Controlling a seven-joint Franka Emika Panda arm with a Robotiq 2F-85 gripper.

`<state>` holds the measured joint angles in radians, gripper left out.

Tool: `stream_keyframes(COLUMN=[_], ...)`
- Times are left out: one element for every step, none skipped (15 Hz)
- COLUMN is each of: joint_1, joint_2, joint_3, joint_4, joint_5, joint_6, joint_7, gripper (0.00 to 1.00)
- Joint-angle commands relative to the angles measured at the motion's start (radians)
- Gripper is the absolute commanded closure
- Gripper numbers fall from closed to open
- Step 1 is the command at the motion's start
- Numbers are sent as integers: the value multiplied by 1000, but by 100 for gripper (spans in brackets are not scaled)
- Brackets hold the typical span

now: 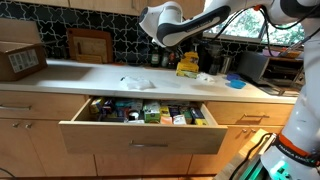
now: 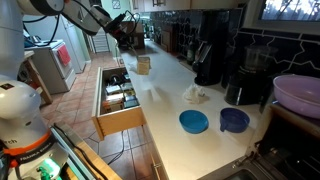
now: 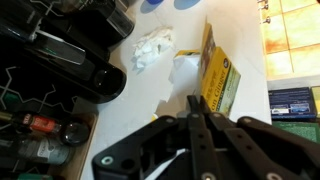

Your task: Remove the yellow box from the drawer and put it on the counter

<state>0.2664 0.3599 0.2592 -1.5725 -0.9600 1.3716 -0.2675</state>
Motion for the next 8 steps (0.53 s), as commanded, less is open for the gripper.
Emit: stream_keyframes(joint_1=[11,11,11,11,7,10,9,8], joint_2=[2,2,2,2,22,44,55,70], joint_3=[-12,-12,-12,-12,-14,-18,-20,-22], joint_4=[6,7,7,7,19,31,34,39], joint_5=[5,6,7,7,10,3,5,6], joint_6=[-1,-1,-1,-1,2,-10,-7,-6], joint_7=[-3,-4,-4,-4,-20,-19,-25,-28], gripper=[99,99,99,99,100,100,100,100])
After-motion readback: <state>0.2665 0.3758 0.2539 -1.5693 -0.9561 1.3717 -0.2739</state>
